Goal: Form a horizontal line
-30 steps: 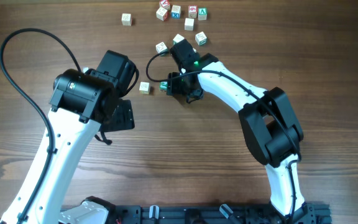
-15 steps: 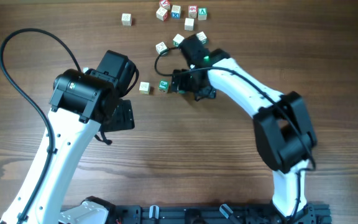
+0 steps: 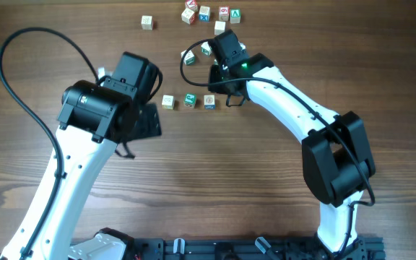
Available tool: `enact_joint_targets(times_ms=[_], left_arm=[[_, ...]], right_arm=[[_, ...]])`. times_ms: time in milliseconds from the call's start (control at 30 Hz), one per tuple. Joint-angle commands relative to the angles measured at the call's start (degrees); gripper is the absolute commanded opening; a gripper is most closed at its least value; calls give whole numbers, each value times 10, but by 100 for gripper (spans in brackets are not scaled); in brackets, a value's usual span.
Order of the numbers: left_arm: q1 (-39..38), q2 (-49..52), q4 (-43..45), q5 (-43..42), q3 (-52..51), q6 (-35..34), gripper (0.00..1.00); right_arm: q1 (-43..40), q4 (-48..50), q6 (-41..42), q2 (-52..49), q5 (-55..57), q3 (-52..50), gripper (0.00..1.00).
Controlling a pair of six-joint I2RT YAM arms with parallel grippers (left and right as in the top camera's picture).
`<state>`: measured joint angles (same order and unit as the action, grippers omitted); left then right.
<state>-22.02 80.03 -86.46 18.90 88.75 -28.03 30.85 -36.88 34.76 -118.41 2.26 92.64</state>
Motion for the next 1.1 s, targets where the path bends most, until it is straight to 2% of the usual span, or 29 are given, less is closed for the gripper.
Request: enact_joint_targets(times_ms=[0, 67, 100, 300, 333, 367, 400, 467, 500, 533, 633, 733, 800, 867, 933, 1067], left_arm=[[3, -2, 71, -38, -1, -16, 100], [3, -2, 122, -45, -1, -16, 100], [3, -2, 141, -45, -1, -16, 100], [3, -2, 221, -45, -1, -14, 98], [3, -2, 226, -45, -1, -14, 90], [3, -2, 229, -40, -1, -14, 75], [3, -2, 231, -29, -1, -14, 53], [3, -2, 231, 1, -1, -14, 27], [3, -1, 231, 7, -1, -14, 11], [3, 0, 231, 11, -1, -14, 4], [6, 9, 231, 50, -2, -30, 4], [22, 21, 229, 133, -9, -92, 4], [42, 31, 228, 157, -17, -143, 4], [68, 43, 228, 151, -26, -189, 4], [96, 58, 228, 129, -32, -208, 11], [153, 98, 224, 64, -33, -208, 15]], right_arm=[[0, 35, -2, -8, -1, -3, 19], [0, 49, -2, -8, -24, -3, 6], [0, 54, -2, -8, -32, -3, 5], [6, 71, -4, -31, -49, -3, 5], [6, 75, -7, -37, -49, -3, 5], [6, 80, -11, -42, -49, -3, 5], [6, 88, -18, -46, -49, -3, 5], [7, 108, -16, -49, -51, -3, 5], [7, 120, -16, -49, -58, -3, 5], [7, 138, -16, -49, -76, -3, 5], [7, 178, -4, -50, -113, -3, 5], [11, 193, 20, -52, -113, -3, 5], [18, 203, 26, -56, -113, -3, 4], [25, 213, 27, -62, -111, -3, 5], [33, 219, 28, -72, -106, -3, 5], [37, 225, 29, -92, -93, -3, 5]])
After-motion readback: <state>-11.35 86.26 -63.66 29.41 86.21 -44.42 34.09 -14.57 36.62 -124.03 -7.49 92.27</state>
